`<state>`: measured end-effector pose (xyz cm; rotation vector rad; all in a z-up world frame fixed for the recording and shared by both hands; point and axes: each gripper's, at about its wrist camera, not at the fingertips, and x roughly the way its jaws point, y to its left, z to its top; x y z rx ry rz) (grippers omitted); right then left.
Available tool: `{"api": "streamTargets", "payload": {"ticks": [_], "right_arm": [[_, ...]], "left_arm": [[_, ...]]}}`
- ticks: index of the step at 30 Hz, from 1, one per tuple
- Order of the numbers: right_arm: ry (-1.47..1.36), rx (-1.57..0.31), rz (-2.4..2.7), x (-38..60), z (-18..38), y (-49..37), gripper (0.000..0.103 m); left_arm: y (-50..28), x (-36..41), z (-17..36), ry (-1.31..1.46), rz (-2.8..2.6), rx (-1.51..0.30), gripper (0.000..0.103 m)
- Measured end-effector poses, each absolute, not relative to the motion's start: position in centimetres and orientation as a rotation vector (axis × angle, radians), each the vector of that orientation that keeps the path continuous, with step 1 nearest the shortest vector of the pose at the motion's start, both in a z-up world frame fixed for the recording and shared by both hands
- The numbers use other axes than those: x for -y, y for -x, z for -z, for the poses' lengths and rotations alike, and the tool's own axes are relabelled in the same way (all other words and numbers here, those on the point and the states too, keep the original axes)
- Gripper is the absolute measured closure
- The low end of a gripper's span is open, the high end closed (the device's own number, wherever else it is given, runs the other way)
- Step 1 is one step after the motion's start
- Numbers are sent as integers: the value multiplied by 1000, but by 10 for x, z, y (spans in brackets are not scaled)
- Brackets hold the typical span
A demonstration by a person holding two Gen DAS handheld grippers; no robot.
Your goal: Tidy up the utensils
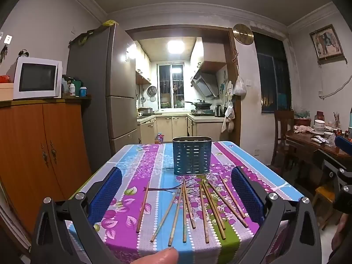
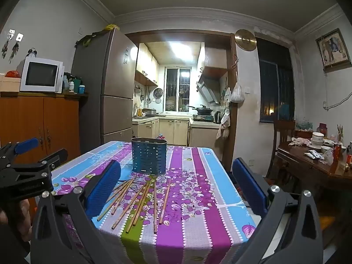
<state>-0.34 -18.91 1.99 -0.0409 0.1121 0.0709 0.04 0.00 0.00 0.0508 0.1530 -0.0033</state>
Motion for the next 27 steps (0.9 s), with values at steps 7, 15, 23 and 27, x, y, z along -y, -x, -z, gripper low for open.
{"api": "streamTargets", "payload": {"ticks": [7,15,23,27], "right_arm": [[19,-132,-75,187,-16,1,5],[32,-139,-76,183,-13,-3,5],[34,-141,-74,184,-12,-3,5],[34,-141,-73,185,-11,-3,5]], "left_arm": [[2,1,4,-52,2,-155,4],[-10,-5,6,-45,8,-179,4],[-11,-1,8,-52,8,-184,4],[-11,-1,7,-56,8,-182,4]]}}
